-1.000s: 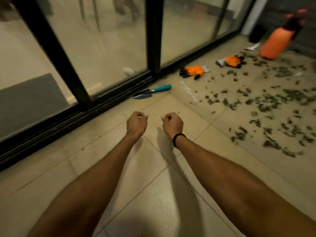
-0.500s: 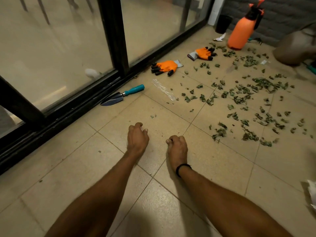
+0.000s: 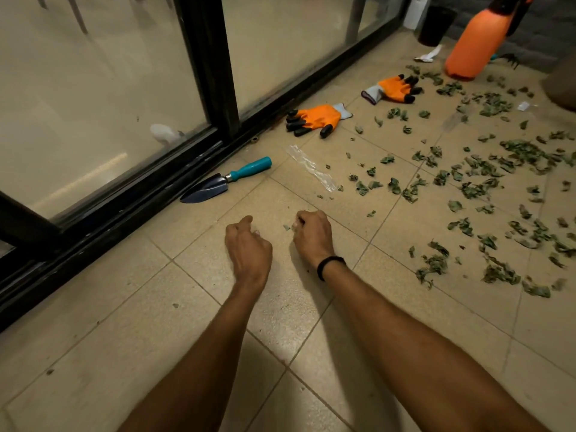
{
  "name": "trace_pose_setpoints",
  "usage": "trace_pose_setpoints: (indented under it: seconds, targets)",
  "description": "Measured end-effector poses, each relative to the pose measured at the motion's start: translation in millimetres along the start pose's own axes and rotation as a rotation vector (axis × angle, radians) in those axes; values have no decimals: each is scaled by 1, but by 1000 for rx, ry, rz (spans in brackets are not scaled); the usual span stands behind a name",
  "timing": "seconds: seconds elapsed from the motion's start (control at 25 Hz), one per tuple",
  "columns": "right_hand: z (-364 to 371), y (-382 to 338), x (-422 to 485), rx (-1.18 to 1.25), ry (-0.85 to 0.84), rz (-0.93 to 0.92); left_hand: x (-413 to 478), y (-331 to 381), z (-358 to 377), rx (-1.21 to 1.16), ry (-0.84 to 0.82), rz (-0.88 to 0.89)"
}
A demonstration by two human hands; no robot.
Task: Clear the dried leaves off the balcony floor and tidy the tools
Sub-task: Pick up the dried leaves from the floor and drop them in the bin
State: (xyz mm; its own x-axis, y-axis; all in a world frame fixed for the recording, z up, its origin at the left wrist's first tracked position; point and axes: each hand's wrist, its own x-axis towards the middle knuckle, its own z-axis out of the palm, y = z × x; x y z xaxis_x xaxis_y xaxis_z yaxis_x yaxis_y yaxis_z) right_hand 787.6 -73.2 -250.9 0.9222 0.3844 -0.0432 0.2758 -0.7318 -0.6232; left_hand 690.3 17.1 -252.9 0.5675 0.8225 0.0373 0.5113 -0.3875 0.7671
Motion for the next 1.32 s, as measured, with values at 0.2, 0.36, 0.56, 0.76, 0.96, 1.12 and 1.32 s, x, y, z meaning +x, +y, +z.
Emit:
trace_pose_setpoints:
  seconds: [0.2,0.36,0.56,0.76,0.96,1.12,1.32]
  targets:
    - [26,-4,-7,-64,-14,-233,11,-23,-22,37,81,-57]
    - [28,-11,-6,-219,44,-256,10,-32,-27,79,18,2]
    - [6,3,-7,142,162,107,9,-31,-18,194,6,111]
    - [-36,42,20,159,239,255,28,-25,-5,263,55,91]
    - [-41,48,53,-1,144,80,36,11,31,109,-72,140]
    - [-26,28,66,154,92,63,45,45,62,26,-97,285]
    - [-27,46,70,-50,86,15,76,81,99,45,-112,357]
